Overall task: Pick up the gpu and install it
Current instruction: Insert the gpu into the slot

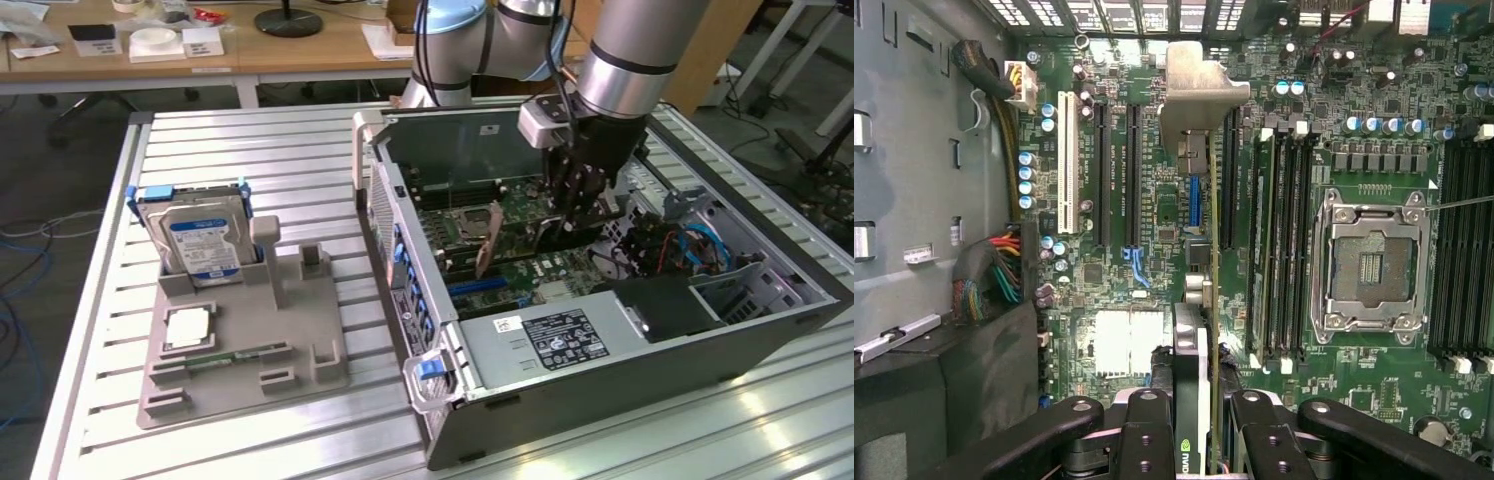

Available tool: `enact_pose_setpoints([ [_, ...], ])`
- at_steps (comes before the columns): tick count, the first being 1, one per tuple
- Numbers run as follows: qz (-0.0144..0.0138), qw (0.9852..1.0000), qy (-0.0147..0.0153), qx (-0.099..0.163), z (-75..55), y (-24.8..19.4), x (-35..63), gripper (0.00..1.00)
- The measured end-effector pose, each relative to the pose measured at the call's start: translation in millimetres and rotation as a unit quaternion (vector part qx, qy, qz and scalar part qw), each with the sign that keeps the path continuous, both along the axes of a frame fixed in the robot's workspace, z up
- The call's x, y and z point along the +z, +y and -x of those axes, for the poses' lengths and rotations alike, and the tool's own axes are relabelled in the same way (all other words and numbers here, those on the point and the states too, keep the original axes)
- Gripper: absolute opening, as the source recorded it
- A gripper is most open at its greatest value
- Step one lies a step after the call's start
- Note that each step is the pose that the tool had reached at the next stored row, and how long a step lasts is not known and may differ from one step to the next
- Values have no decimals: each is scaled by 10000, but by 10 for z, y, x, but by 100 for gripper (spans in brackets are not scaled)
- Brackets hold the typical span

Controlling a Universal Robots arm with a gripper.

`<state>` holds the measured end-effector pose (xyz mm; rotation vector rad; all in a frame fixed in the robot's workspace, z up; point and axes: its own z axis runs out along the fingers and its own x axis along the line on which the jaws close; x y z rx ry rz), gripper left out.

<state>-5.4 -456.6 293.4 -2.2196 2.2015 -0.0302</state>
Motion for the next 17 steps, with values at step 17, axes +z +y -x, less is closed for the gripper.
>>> enact_pose_setpoints([
  [17,0,10000,-8,0,38,0,-36,27],
])
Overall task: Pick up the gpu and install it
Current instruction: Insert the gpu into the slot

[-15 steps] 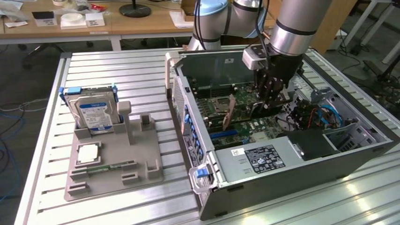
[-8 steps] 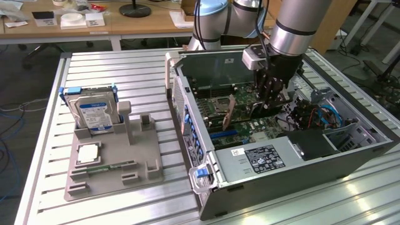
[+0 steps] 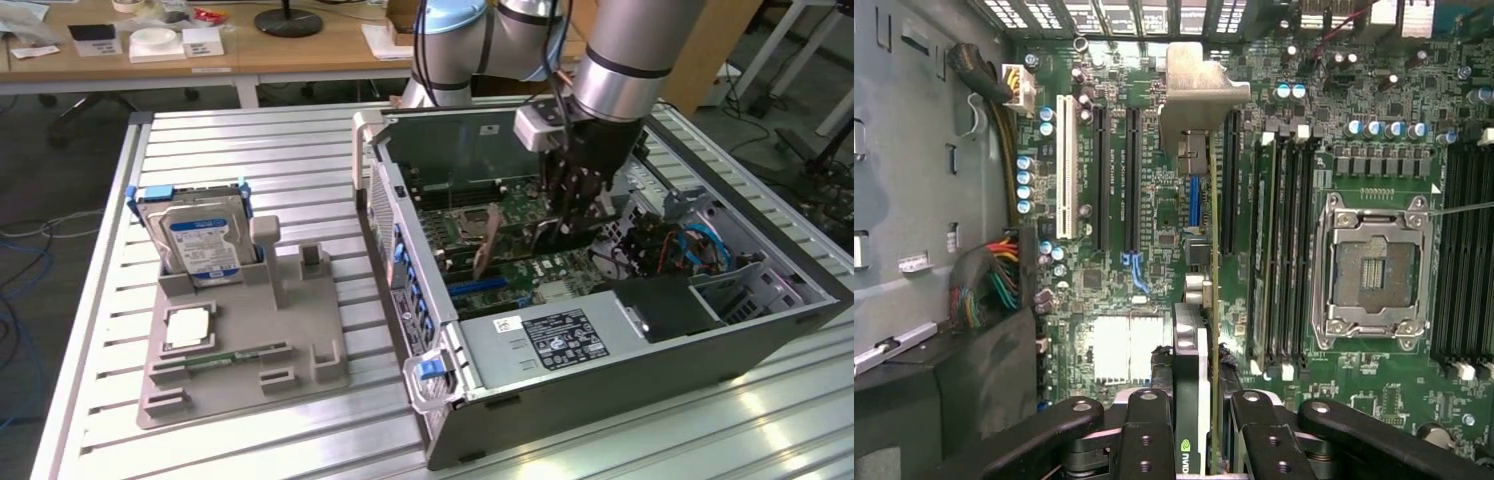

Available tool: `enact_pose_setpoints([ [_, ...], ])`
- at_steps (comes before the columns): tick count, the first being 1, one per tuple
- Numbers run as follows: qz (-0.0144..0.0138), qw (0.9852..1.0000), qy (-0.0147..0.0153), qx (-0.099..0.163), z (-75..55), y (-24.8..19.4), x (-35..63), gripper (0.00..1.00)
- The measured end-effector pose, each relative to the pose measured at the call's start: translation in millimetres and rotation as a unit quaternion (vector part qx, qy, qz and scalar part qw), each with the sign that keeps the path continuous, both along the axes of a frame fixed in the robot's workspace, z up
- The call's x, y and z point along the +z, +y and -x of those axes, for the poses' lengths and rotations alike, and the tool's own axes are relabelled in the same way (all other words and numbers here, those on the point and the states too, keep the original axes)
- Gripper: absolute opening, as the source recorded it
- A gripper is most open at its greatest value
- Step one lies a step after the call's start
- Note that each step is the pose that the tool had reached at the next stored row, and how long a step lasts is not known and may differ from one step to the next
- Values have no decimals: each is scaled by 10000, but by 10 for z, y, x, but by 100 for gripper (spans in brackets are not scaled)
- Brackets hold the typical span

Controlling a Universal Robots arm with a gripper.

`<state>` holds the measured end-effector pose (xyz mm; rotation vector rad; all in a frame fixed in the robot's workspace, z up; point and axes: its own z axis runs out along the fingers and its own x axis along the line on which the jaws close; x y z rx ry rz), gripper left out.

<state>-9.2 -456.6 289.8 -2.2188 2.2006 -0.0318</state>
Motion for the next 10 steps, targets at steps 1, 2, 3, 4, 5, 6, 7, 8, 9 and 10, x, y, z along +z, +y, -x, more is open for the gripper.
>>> enact_pose_setpoints([
  [1,1,10000,-1,0,7,0,-6,27],
  [2,1,10000,-2,0,15,0,-12,27],
  [3,1,10000,-3,0,21,0,-20,27],
  [4,1,10000,-4,0,27,0,-28,27],
  [5,1,10000,-5,0,33,0,-36,27],
  [6,1,10000,-5,0,40,0,-45,27],
  [7,1,10000,-6,0,50,0,-52,27],
  [8,1,10000,-6,0,68,0,-59,27],
  [9,1,10000,-6,0,90,0,-64,27],
  [10,1,10000,-6,-3,113,0,-69,27],
])
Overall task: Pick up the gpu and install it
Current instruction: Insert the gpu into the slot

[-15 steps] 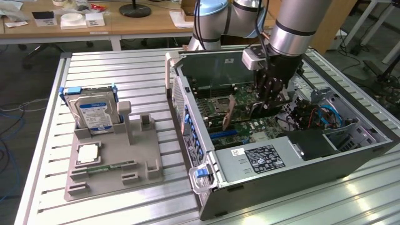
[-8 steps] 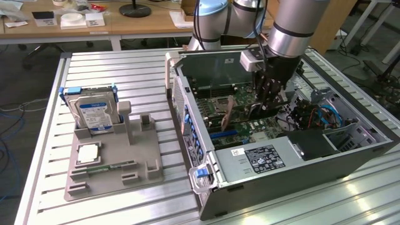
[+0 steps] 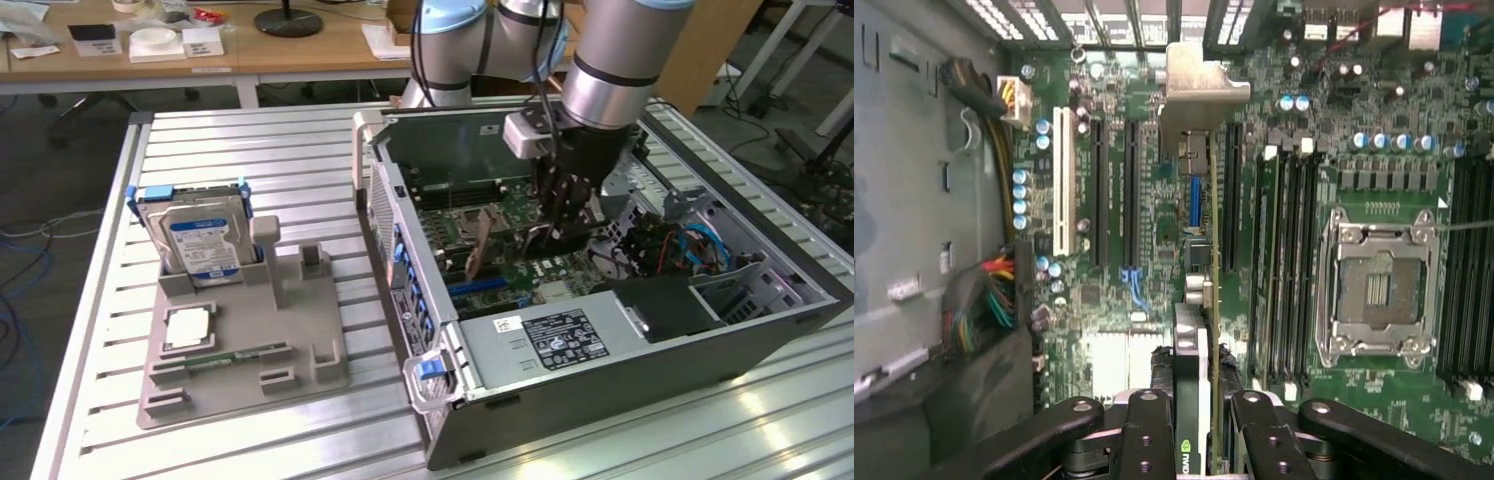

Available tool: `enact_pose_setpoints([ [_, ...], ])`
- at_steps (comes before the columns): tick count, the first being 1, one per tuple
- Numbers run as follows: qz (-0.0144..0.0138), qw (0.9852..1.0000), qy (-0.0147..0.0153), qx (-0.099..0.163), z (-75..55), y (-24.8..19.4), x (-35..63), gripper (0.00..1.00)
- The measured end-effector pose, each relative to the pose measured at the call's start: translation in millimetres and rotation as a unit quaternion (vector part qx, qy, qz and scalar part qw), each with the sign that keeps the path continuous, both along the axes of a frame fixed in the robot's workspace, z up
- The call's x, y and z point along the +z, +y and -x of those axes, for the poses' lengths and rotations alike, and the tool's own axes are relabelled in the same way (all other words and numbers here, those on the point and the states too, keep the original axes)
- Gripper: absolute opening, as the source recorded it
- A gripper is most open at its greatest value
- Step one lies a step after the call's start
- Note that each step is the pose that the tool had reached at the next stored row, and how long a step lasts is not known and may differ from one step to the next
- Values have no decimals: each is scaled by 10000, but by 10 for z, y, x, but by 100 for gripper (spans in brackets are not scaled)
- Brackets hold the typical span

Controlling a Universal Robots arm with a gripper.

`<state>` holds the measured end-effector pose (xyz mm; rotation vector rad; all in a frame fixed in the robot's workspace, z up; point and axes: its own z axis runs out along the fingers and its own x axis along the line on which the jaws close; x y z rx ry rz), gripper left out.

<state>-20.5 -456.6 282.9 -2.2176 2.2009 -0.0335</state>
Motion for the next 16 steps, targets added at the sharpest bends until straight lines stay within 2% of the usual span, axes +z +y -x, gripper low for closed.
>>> enact_pose_setpoints([
  [4,0,10000,0,-54,51,1,-18,27],
  [8,1,9997,0,-239,51,0,-26,27],
  [16,-4,9997,-4,-234,91,-3,-30,27],
])
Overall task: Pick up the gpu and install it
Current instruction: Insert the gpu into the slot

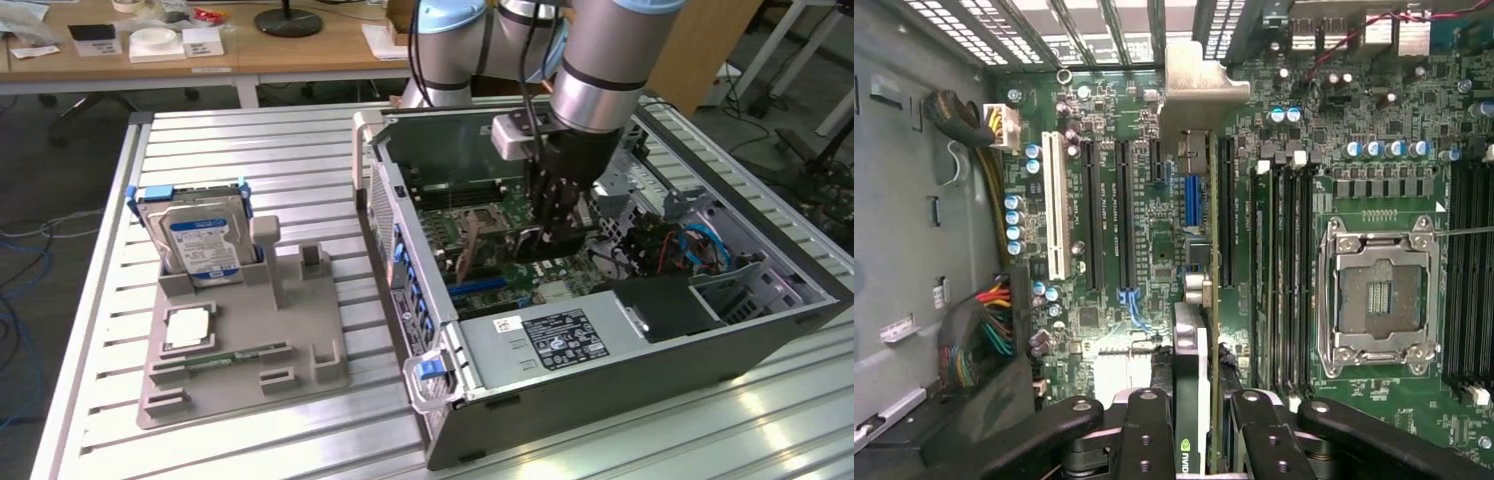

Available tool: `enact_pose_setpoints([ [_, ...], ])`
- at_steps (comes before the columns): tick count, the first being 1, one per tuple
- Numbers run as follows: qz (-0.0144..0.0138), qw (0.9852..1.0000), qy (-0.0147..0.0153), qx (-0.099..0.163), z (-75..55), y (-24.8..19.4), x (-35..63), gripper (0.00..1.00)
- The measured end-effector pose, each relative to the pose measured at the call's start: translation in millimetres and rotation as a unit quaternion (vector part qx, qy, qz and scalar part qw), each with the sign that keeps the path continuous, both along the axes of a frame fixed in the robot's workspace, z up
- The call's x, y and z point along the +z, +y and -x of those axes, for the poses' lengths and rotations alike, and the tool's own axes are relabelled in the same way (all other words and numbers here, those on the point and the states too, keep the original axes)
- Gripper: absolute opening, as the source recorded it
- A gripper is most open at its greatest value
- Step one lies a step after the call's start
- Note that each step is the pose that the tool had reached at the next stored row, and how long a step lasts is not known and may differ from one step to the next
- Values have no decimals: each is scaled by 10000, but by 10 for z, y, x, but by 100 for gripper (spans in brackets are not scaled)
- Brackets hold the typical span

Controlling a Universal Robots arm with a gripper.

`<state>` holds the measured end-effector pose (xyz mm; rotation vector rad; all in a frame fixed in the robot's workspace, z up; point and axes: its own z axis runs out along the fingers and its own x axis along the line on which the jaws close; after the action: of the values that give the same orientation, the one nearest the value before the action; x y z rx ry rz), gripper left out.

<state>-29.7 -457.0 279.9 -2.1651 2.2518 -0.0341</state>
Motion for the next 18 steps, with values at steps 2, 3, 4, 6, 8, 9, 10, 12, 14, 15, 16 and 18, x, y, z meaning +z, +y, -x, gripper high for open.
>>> enact_pose_setpoints([
  [2,-5,10000,-3,18,10,-5,-3,27],
  [3,-5,10000,-3,25,16,-5,-6,27],
  [4,-5,10000,-3,29,25,-5,-12,27],
  [6,-4,10000,-2,34,44,-5,-24,27],
  [8,-5,10000,-2,39,62,-5,-40,27],
  [9,-5,10000,-3,42,72,-5,-48,27],
  [10,-5,10000,-4,46,81,-5,-55,27],
  [12,-5,10000,-9,56,103,-5,-71,27],
  [14,-4,10000,-15,68,128,-6,-84,27],
  [15,-4,10000,-20,75,141,-6,-91,27],
  [16,-4,10000,-24,82,154,-6,-96,27],
  [18,-4,10000,-32,93,181,-6,-104,27],
])
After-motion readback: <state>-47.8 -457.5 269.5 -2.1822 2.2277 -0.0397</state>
